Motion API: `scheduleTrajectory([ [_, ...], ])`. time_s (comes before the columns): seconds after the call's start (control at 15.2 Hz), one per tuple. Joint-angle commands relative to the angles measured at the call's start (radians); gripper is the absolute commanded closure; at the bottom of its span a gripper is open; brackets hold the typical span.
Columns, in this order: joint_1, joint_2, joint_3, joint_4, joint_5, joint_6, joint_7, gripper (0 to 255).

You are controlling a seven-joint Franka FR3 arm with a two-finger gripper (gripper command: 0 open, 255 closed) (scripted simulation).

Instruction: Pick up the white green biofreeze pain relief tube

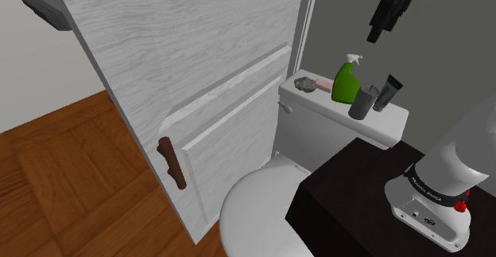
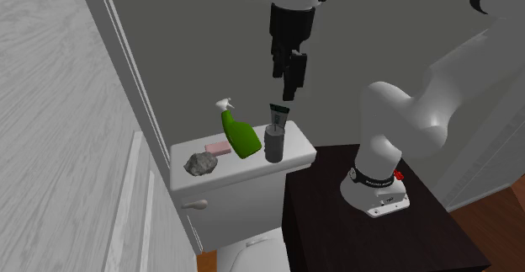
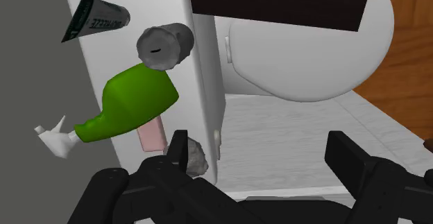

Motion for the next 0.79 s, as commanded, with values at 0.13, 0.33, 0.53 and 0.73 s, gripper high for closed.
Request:
scheduleTrajectory([
  [0.13,-0.03,-0.023,-0.023,-0.06,-0.019,0.06,0.016,0],
  [0.33,-0.078,-0.053,-0.059,-0.146,-0.05,0.151,0.04,0],
  [0.53,-0.131,-0.074,-0.097,-0.227,-0.082,0.245,0.063,0],
  [0.73,-0.189,-0.087,-0.138,-0.302,-0.116,0.344,0.087,0],
])
